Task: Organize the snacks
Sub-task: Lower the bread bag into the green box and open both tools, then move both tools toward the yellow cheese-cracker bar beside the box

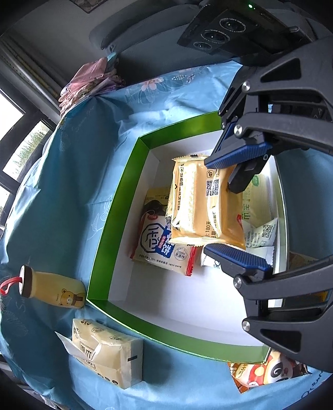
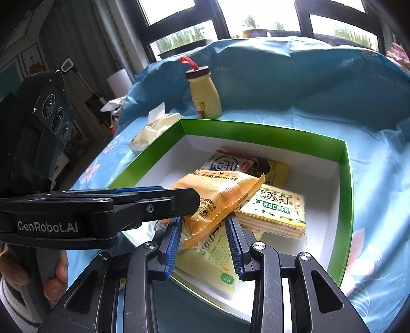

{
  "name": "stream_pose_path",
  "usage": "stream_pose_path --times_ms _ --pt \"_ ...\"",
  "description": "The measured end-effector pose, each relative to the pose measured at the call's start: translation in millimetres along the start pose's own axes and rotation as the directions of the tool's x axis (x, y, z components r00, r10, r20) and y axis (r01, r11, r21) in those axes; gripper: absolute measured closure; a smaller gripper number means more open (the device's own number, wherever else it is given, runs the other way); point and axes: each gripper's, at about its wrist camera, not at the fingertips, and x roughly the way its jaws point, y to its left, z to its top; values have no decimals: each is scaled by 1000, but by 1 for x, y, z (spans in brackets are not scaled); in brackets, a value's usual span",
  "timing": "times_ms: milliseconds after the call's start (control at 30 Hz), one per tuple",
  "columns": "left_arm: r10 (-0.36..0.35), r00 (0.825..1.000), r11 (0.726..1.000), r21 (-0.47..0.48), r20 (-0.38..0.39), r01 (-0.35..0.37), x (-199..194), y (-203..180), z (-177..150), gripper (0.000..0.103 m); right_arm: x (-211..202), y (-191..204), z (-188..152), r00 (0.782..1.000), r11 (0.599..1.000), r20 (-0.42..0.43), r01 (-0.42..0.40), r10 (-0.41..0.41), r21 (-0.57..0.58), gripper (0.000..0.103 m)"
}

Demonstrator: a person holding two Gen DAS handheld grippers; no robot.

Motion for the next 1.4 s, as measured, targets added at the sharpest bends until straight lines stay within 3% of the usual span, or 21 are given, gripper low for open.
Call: stream_pose_path --times_ms 200,400,633,767,833,933,1400 --pt "46 999 999 10 21 -46 -5 -1 0 26 -5 -1 1 999 1000 15 28 -28 -7 66" --pt "86 995 996 19 49 -87 -18 -2 -2 18 -17 -5 1 998 998 38 55 -56 6 62" --pt "141 986 988 51 92 -146 -39 -12 -15 17 -46 -8 -6 994 997 82 62 -66 40 49" --pt "164 981 983 68 108 -171 -51 -19 -30 6 -66 -4 -15 994 998 99 49 -53 47 46" --pt "165 979 982 77 115 -175 -56 -21 -38 5 -75 0 -20 993 998 106 44 -49 49 45" --pt "182 975 978 84 128 -194 -67 -24 -52 4 -88 5 -28 992 998 119 37 -43 52 34" --pt "256 954 962 59 156 -268 -105 -31 -98 1 -114 27 -64 996 999 90 -20 16 46 33"
